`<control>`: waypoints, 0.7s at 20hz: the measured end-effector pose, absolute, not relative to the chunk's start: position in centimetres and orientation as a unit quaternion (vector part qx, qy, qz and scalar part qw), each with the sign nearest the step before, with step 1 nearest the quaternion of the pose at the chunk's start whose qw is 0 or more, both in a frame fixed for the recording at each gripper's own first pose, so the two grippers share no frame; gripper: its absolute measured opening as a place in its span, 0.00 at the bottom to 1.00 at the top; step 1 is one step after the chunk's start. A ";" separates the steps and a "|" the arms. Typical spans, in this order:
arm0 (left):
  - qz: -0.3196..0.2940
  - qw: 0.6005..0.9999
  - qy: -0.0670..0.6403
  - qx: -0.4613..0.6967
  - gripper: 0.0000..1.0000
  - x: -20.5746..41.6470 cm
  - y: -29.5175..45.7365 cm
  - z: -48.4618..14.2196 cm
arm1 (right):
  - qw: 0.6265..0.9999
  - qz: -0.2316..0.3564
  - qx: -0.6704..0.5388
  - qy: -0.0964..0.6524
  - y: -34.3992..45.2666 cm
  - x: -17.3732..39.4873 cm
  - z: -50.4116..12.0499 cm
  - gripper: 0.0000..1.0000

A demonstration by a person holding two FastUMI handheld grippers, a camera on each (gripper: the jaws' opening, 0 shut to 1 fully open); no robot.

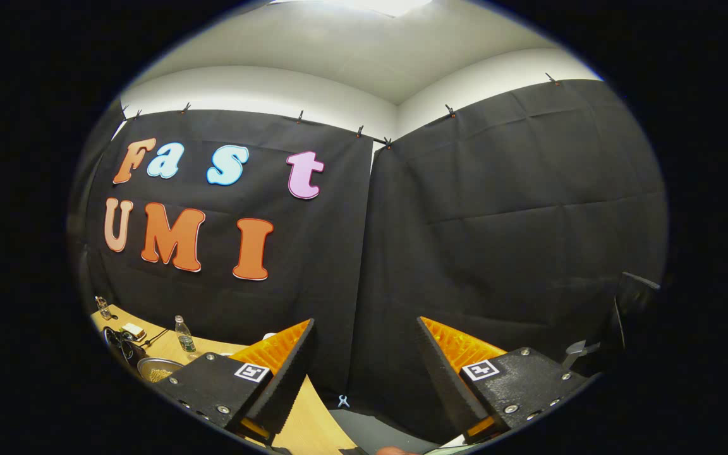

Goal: First push the handle of the pot to place it horizontally, then grasp the pot with both hands and set it on the induction cooktop.

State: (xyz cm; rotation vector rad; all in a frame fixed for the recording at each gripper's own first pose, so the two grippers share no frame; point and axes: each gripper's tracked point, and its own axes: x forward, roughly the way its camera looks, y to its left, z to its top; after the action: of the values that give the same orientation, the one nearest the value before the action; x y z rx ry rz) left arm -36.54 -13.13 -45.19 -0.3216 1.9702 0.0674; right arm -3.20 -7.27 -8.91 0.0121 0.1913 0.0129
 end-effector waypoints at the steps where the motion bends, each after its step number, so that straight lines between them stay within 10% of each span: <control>1: 0.028 0.538 0.831 -0.138 0.08 -36.4 -12.9 -45.6 | 0.995 0.006 0.004 0.096 -6.7 -3.2 -8.8 0.93; 14: 0.060 0.512 0.845 -0.143 0.08 -36.3 -6.3 -47.9 | 0.992 0.037 -0.002 0.121 0.9 -2.0 -10.2 0.95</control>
State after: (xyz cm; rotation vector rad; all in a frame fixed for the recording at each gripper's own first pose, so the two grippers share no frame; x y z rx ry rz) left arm -36.33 -6.33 -47.89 -0.3430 2.0326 0.1434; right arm -2.00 0.91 -10.17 -0.0043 0.2435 0.0751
